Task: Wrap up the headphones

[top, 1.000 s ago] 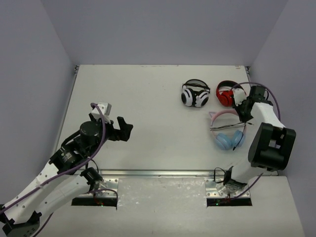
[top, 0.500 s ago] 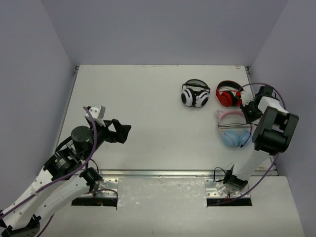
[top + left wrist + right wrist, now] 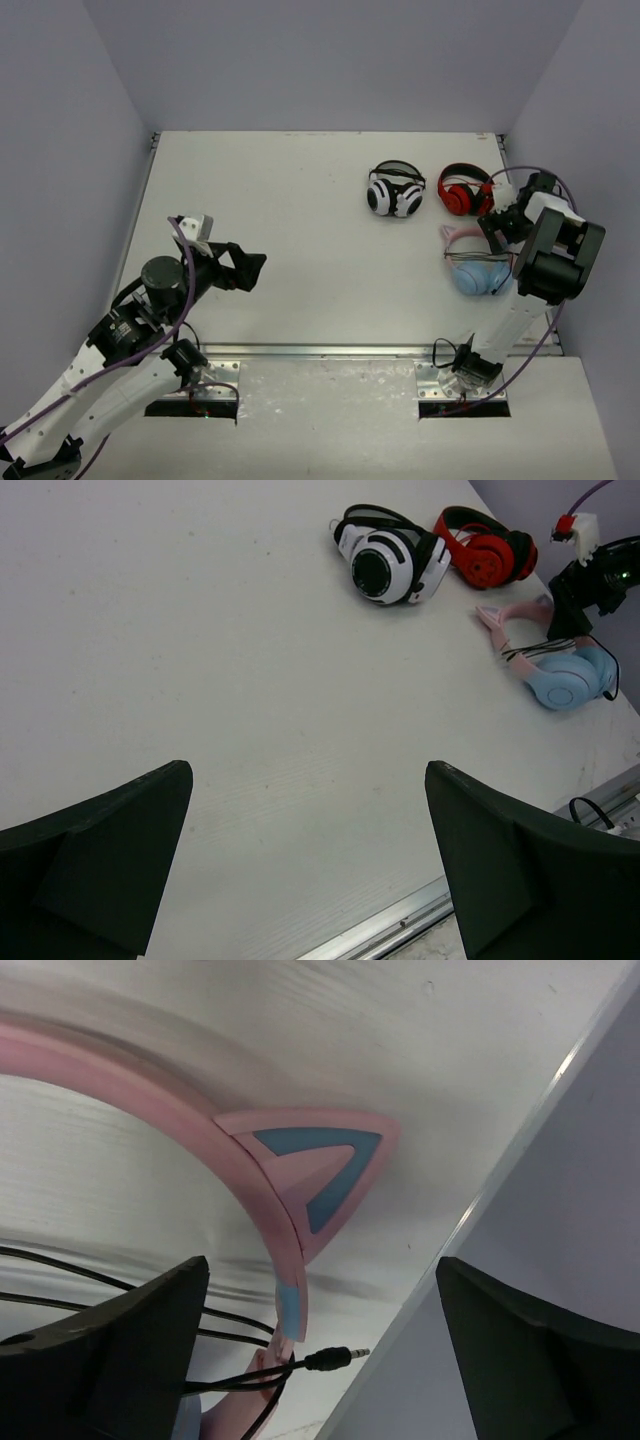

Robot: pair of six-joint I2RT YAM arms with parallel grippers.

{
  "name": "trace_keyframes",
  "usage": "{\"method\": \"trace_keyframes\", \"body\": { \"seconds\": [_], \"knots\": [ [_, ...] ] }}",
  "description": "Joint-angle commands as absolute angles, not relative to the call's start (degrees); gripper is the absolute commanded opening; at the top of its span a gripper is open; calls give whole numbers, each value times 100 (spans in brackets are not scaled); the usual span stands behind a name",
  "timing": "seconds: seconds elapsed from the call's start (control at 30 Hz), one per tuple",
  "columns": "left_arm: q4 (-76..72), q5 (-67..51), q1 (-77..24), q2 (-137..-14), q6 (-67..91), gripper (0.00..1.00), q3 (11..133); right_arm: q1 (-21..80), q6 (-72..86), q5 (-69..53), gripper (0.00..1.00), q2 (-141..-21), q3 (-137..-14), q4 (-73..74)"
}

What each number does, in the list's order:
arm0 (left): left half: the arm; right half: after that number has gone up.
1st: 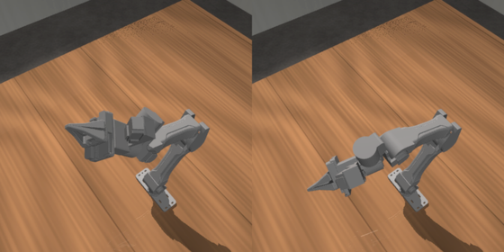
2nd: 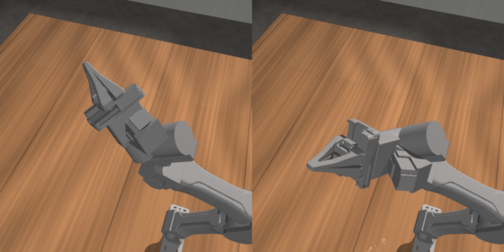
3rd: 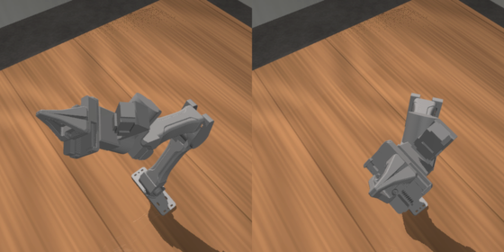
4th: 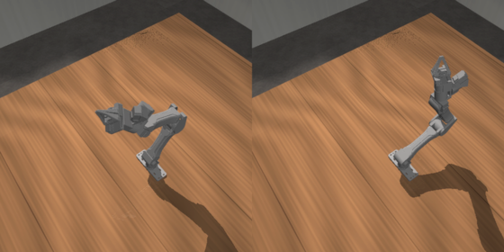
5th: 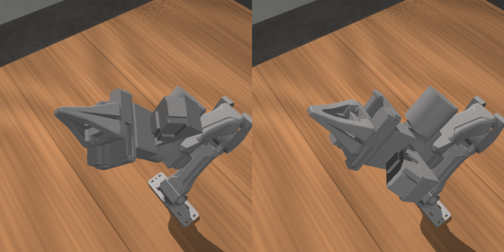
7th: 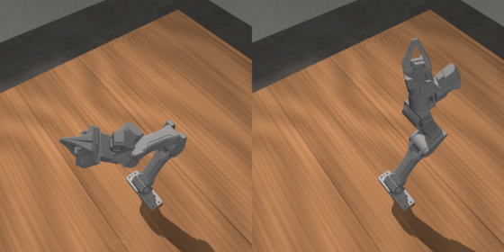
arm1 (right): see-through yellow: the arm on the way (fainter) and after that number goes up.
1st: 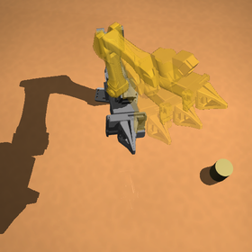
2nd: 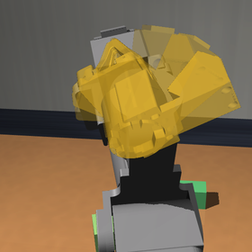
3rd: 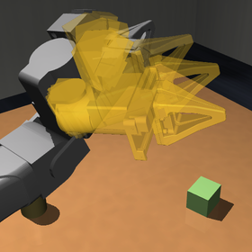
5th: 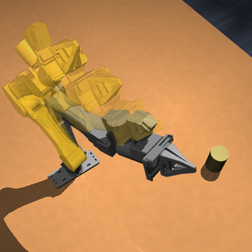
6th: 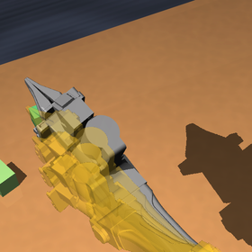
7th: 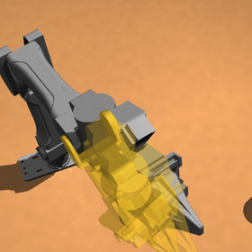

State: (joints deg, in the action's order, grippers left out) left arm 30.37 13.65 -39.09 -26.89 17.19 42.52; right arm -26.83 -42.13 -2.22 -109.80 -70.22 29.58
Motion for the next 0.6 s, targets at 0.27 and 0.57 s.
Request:
{"method": "trace_keyframes", "body": {
  "seconds": [0.27, 0.57],
  "knots": [
    [2733, 1336, -3920, -2514, 1661, 100, 4210, -2724, -3069, -676, 99, -10240, -7418, 2602],
    [3146, 2575, -3692, -2988, 2118, 100, 4429, -2558, -864, -1773, 99, -9107, -6735, 1383]
  ]
}}
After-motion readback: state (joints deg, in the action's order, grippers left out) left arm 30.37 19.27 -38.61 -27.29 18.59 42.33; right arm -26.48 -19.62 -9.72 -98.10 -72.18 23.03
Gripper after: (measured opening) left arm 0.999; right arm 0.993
